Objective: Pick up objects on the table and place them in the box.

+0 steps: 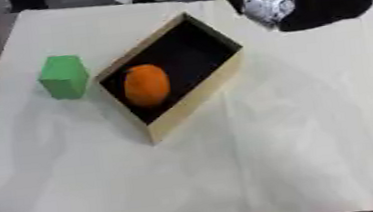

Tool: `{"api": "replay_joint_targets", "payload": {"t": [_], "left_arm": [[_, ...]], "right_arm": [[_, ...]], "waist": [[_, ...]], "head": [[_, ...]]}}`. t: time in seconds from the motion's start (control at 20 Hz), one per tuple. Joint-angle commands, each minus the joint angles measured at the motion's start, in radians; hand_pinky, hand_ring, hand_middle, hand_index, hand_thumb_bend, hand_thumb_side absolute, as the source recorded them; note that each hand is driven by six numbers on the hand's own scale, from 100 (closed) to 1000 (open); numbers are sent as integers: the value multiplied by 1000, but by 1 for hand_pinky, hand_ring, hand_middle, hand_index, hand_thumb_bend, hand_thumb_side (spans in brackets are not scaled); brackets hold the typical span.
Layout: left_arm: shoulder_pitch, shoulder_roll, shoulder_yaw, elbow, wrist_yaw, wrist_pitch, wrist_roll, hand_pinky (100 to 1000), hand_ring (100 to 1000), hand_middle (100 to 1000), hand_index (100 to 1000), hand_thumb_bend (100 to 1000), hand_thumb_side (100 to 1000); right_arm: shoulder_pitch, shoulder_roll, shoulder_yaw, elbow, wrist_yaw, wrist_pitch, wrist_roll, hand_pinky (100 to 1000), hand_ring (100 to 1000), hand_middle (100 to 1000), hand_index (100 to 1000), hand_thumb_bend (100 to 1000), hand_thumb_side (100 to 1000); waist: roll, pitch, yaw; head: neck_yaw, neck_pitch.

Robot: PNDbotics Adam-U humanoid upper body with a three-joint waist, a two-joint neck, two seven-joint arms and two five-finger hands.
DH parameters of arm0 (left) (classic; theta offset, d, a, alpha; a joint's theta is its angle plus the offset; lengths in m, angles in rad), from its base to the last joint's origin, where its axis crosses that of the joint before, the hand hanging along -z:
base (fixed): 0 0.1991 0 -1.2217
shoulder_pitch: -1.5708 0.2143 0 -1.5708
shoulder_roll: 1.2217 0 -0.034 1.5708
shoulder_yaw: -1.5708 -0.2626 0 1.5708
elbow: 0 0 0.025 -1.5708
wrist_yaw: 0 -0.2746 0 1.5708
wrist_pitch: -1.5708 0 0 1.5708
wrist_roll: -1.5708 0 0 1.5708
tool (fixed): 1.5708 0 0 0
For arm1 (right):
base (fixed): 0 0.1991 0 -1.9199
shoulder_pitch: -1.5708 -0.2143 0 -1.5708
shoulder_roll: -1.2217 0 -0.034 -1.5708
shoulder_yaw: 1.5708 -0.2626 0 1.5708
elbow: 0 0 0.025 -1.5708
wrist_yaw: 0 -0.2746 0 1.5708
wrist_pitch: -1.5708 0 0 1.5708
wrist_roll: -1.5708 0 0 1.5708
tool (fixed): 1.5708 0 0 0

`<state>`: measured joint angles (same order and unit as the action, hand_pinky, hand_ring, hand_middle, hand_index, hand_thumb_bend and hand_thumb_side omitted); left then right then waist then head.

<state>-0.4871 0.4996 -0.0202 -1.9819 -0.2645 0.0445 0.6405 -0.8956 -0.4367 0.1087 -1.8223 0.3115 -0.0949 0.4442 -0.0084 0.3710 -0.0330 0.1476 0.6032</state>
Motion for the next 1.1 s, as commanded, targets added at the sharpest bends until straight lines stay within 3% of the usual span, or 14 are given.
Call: {"api": "replay_joint_targets", "payload": {"t": [0.05,0.3,0.55,0.8,0.85,0.9,0.95,1.0,1.1], "left_arm": [[-35,69,-1,-18,-6,43,-19,769,638,636,801,200,1000],[-85,146,-9,-18,-38,124,-75,770,648,655,816,213,1000],[-129,233,-22,-15,-119,206,-206,788,689,706,853,268,1000],[-176,321,-50,46,-225,204,-451,833,759,777,911,361,857],[-184,333,-56,60,-244,196,-510,841,773,785,924,410,762],[-192,344,-63,74,-259,189,-570,848,785,807,940,385,821],[-201,351,-69,86,-269,180,-627,857,797,812,946,392,811],[-208,360,-76,100,-280,172,-687,866,812,833,970,437,737],[-222,372,-88,127,-309,155,-804,873,829,846,988,455,710]], "right_arm": [[18,-73,-28,-71,-66,11,-10,901,953,739,926,237,318],[85,-128,-56,-135,-188,9,-43,901,953,733,930,100,393],[138,-165,-92,-163,-263,27,-83,904,955,727,932,100,456],[170,-186,-110,-177,-293,33,-103,904,955,728,933,100,467],[173,-188,-112,-177,-296,34,-104,904,954,727,932,100,473],[175,-188,-113,-177,-297,35,-105,903,953,726,932,100,467],[177,-188,-114,-178,-298,36,-105,903,952,726,931,100,465],[178,-187,-115,-178,-298,37,-106,903,952,725,931,100,467],[181,-186,-116,-178,-298,40,-107,903,951,723,930,100,471]], "waist": [[4,-30,-5],[7,-38,-16],[8,-43,-25],[11,-48,-30],[11,-49,-30],[12,-50,-30],[12,-51,-30],[12,-52,-30],[13,-54,-30]], "head": [[12,4],[24,12],[26,18],[24,25],[23,25],[23,26],[23,26],[23,25],[23,25]]}}
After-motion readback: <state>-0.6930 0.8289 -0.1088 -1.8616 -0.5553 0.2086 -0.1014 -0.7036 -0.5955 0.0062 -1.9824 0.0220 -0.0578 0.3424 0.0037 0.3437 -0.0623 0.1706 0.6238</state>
